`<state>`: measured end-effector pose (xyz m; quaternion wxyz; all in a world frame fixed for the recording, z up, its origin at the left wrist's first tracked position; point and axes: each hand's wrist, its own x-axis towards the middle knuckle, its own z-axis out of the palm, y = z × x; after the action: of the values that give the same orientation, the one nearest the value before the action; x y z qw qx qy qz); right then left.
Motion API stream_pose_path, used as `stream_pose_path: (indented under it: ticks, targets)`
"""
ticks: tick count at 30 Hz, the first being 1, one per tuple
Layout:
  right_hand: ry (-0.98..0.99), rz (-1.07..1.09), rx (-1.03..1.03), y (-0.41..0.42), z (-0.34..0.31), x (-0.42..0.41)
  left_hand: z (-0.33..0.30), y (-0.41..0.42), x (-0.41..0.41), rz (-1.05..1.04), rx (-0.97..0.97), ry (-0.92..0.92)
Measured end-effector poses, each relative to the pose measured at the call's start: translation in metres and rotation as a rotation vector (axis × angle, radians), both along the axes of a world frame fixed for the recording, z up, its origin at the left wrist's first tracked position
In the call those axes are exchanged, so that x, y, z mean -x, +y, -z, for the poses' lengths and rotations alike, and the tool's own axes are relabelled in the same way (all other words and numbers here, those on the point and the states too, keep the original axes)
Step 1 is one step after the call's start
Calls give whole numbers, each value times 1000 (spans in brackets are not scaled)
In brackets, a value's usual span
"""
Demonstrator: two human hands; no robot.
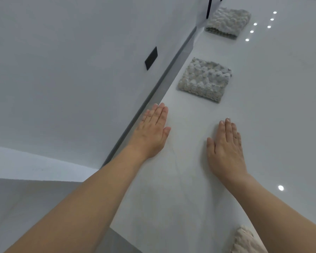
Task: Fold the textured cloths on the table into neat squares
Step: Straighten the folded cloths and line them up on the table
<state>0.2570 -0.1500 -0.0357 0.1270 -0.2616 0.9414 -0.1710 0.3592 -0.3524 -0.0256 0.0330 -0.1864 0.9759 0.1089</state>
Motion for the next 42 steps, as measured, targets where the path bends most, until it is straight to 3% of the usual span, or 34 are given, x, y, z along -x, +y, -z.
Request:
stream_pose_path:
  ticks: [9, 18, 31, 36, 42]
  targets:
    - [-21, 110, 95, -29, 7, 36, 11, -36, 67, 61, -191, 153]
    - [-138, 321, 445, -65, -2, 103, 6, -62, 138, 45, -566, 268]
    - [-64, 277, 567, -115, 9, 148, -3, -66, 207, 5, -845, 298]
    - [39, 266, 379, -122, 14, 156, 4, -68, 216, 83, -705, 265]
    - [160, 301, 57, -129, 23, 155, 25, -69, 221, 181, -220, 133]
